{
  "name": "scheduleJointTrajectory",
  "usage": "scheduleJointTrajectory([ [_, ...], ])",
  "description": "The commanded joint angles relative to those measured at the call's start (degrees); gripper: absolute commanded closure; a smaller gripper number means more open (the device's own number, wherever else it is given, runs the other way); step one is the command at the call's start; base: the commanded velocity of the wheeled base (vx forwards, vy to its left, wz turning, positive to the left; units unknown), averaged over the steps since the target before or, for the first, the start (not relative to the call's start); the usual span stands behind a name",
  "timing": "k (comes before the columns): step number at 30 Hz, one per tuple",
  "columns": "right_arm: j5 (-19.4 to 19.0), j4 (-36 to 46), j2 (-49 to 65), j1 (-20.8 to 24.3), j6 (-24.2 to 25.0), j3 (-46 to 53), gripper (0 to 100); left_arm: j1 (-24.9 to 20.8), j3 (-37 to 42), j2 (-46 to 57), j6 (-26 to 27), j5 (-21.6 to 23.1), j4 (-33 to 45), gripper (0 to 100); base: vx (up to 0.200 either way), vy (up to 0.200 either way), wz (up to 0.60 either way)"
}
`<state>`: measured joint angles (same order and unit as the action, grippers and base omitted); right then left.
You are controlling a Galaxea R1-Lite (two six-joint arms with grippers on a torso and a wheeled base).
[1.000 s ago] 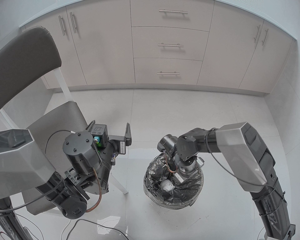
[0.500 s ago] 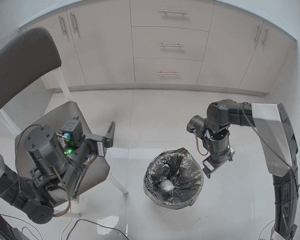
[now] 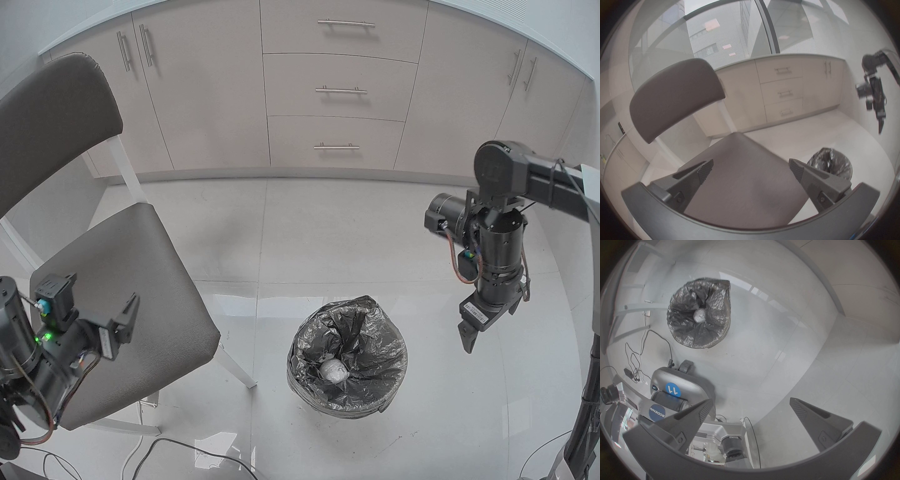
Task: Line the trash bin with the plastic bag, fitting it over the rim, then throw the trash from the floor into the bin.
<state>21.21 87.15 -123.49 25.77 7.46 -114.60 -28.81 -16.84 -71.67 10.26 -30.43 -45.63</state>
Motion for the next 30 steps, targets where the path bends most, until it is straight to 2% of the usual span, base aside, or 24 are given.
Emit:
scheduleJointTrajectory([
  [1, -0.4, 2.6, 17.1, -2.3, 3.0, 0.0, 0, 5.7, -2.6, 30.4, 0.2, -0.1, 30.2, 0, 0.000, 0.000, 0.00],
  [3, -0.1, 2.6, 21.9, -3.5, 2.8, 0.0, 0, 8.1, -5.4, 37.7, 0.3, -0.1, 42.4, 0, 0.000, 0.000, 0.00],
  [4, -0.1, 2.6, 21.9, -3.5, 2.8, 0.0, 0, 8.1, -5.4, 37.7, 0.3, -0.1, 42.4, 0, 0.000, 0.000, 0.00],
  [6, 0.5, 2.5, 29.5, -5.4, 2.7, 0.0, 0, 10.4, -9.7, 46.4, 0.0, 0.0, 56.9, 0, 0.000, 0.000, 0.00],
  [8, 0.5, 2.4, 35.8, -6.1, 2.6, 0.0, 0, 11.8, -11.4, 51.0, 0.0, 0.0, 62.2, 0, 0.000, 0.000, 0.00],
  [11, 0.2, 2.3, 42.5, -6.0, 2.6, 0.0, 0, 15.2, -11.9, 53.9, 0.0, 0.0, 64.2, 0, 0.000, 0.000, 0.00],
  [12, 0.2, 1.9, 48.7, -6.1, 2.4, 0.0, 0, 18.4, -11.6, 55.5, 0.0, 0.0, 64.6, 0, 0.000, 0.000, 0.00],
  [13, 0.2, 1.5, 51.9, -6.1, 2.2, 0.0, 0, 19.8, -11.4, 56.3, 0.1, 0.0, 64.8, 0, 0.000, 0.000, 0.00],
  [15, 0.2, 1.5, 51.9, -6.1, 2.2, 0.0, 0, 19.8, -11.4, 56.3, 0.1, 0.0, 64.8, 0, 0.000, 0.000, 0.00],
  [16, 0.2, -0.4, 62.2, -6.2, 1.2, 0.0, 0, 23.9, -11.3, 58.7, 0.2, 0.0, 67.0, 0, 0.000, 0.000, 0.00],
  [19, 0.1, -4.5, 71.8, -6.1, -0.2, 0.0, 0, 26.8, -10.2, 61.8, 0.2, 0.1, 69.0, 0, 0.000, 0.000, 0.00],
  [22, 0.2, -12.2, 81.2, -6.2, -2.4, 0.3, 0, 29.2, -8.0, 65.5, 0.2, 0.1, 69.4, 0, 0.000, 0.000, 0.00],
  [25, 0.4, -21.1, 88.8, -7.1, -5.3, 12.5, 0, 31.2, -5.7, 67.4, -0.2, 0.1, 69.4, 0, 0.000, 0.000, 0.00],
  [27, 0.5, -29.1, 93.9, -9.6, -7.8, 22.2, 0, 31.2, -3.6, 67.4, -0.4, 0.3, 69.0, 0, 0.000, 0.000, 0.00],
  [28, 0.5, -29.6, 94.2, -9.8, -8.0, 22.9, 0, 31.3, -3.5, 67.4, -0.4, 0.3, 69.0, 0, 0.000, 0.000, 0.00],
  [29, 0.4, -35.9, 98.2, -12.1, -9.9, 30.8, 0, 31.2, -1.3, 67.4, -1.0, 0.5, 68.6, 0, 0.000, 0.000, 0.00],
  [30, 0.1, -38.6, 99.9, -13.0, -10.7, 33.9, 0, 31.2, 0.0, 67.4, -1.5, 0.7, 68.3, 0, 0.000, 0.000, 0.00],
])
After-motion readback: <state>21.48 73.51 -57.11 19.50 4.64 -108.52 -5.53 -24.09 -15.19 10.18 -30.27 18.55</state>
